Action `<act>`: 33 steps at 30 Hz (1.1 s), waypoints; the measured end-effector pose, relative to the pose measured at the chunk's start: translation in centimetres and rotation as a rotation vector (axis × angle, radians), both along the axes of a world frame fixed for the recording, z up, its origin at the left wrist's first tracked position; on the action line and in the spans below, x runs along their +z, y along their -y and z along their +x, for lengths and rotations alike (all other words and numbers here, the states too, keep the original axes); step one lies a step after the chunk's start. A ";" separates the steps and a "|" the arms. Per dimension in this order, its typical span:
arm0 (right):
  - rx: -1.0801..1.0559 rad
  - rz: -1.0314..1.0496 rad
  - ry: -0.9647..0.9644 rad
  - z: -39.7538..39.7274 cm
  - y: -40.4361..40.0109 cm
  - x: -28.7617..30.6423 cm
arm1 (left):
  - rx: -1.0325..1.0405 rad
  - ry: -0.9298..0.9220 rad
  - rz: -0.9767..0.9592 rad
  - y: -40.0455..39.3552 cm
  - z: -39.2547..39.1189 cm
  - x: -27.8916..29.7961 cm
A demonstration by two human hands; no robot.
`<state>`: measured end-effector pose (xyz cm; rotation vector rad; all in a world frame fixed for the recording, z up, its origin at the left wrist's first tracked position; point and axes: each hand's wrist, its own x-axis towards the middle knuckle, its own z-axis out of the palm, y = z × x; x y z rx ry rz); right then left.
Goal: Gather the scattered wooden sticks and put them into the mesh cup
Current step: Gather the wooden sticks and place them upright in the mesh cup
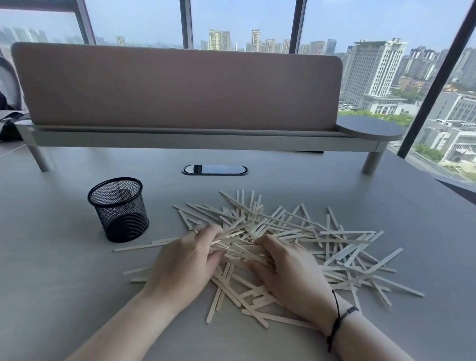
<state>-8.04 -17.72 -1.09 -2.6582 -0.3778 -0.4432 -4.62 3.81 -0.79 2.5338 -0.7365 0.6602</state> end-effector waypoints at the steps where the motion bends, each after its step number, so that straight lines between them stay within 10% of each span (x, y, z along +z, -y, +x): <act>1: -0.002 -0.003 0.005 0.0 0.0 -0.1 | 0.020 0.002 -0.011 -0.1 0.1 0.0; 33: -0.090 -0.182 -0.057 0.2 0.3 -0.4 | 0.117 -0.087 -0.628 -2.4 1.3 0.8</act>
